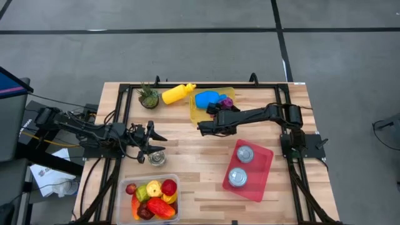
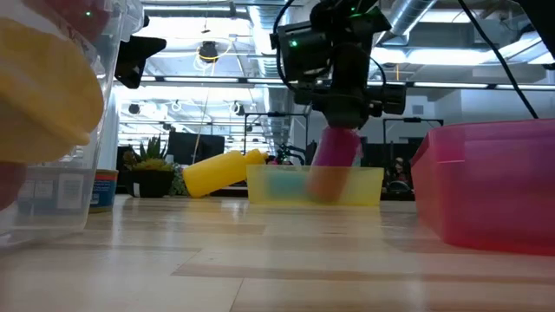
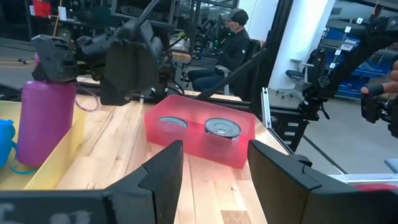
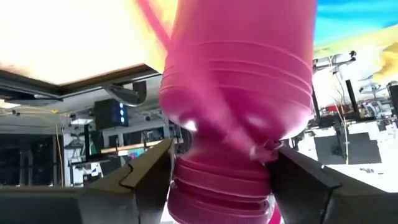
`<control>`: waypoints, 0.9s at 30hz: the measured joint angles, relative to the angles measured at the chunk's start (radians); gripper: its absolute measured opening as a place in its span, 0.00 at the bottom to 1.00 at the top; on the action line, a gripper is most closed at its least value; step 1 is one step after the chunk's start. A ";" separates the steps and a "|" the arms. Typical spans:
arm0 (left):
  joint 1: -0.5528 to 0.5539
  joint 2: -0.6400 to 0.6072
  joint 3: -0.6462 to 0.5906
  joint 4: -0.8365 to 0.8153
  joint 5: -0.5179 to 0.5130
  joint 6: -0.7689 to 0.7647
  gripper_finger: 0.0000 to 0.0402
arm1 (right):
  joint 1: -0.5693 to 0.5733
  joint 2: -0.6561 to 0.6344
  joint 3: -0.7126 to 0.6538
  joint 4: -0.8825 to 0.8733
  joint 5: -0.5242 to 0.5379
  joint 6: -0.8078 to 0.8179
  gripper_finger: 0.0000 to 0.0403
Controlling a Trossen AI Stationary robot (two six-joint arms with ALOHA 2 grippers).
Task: Pick & Place Food Item
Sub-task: Adjust the purple tumbler in the yellow bin
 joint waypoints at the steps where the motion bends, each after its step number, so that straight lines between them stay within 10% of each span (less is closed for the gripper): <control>1: 0.000 0.000 0.000 0.000 0.000 0.000 0.43 | 0.000 0.000 0.008 0.000 -0.004 -0.006 0.58; 27: 0.000 0.000 0.000 -0.008 0.003 -0.003 0.43 | -0.001 0.000 0.076 -0.123 -0.128 -0.030 0.51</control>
